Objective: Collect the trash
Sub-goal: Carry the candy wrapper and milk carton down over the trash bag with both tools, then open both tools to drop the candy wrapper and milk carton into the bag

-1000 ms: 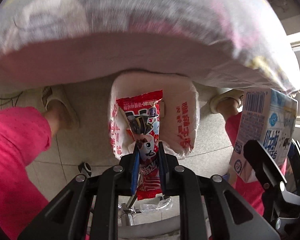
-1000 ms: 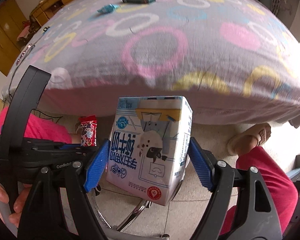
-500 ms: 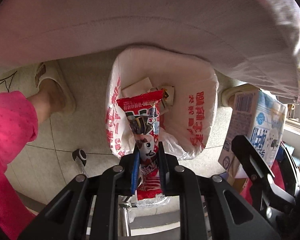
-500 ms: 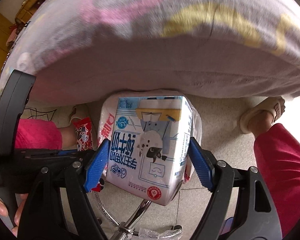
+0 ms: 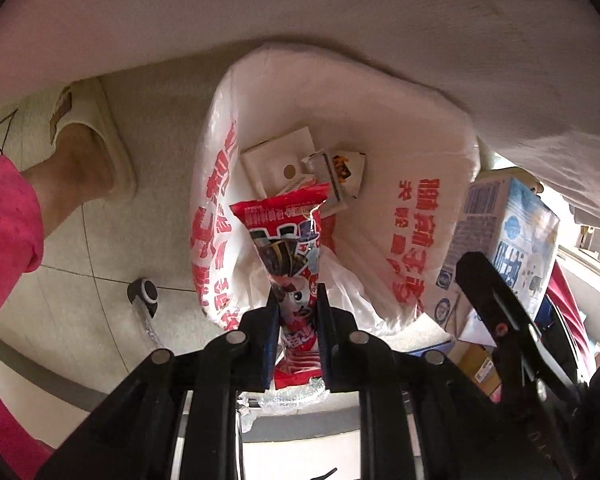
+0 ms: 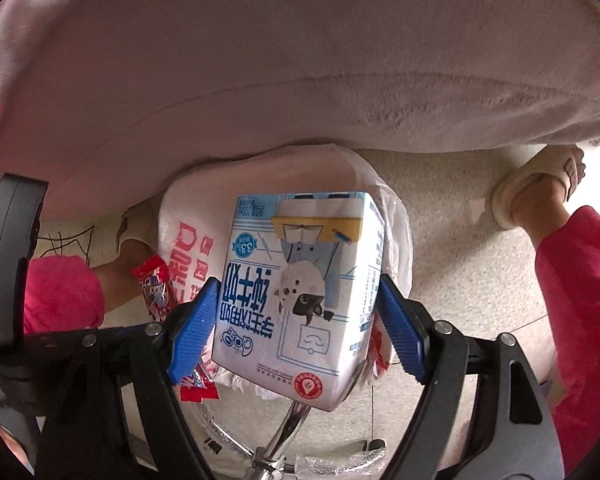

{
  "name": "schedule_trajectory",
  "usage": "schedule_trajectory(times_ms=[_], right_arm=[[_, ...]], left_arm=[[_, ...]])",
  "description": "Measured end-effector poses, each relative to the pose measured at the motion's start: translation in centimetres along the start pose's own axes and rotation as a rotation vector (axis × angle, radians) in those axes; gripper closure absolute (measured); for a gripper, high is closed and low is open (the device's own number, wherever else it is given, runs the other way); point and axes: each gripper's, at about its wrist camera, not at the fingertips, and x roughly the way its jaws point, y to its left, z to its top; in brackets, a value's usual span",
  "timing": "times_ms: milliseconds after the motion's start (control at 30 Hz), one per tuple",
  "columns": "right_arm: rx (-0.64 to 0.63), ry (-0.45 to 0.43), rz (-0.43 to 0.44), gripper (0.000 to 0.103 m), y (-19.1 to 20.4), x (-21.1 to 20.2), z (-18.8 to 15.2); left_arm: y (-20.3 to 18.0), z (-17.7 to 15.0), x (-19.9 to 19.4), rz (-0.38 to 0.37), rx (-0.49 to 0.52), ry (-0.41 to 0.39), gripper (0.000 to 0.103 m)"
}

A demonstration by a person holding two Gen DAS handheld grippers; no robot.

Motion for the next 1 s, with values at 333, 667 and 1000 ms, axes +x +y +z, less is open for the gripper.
schedule_trajectory(times_ms=[333,667,1000], right_arm=[[0.073,0.066,0.009,0.027,-1.0,3.2,0.5],[0.066,0.092,0.006,0.027,-0.8,4.5,0.6],[0.107,0.131,0.022,0.026,-1.6,5.6,0.9]], left_arm=[[0.8,1.2,2.1,-0.025,-0.067,0.059,0.086],[1.3,1.8,2.6,-0.023,-0.119,0.067,0.086],[2.6,2.0,3.0,-0.001,-0.183,0.101,0.055]])
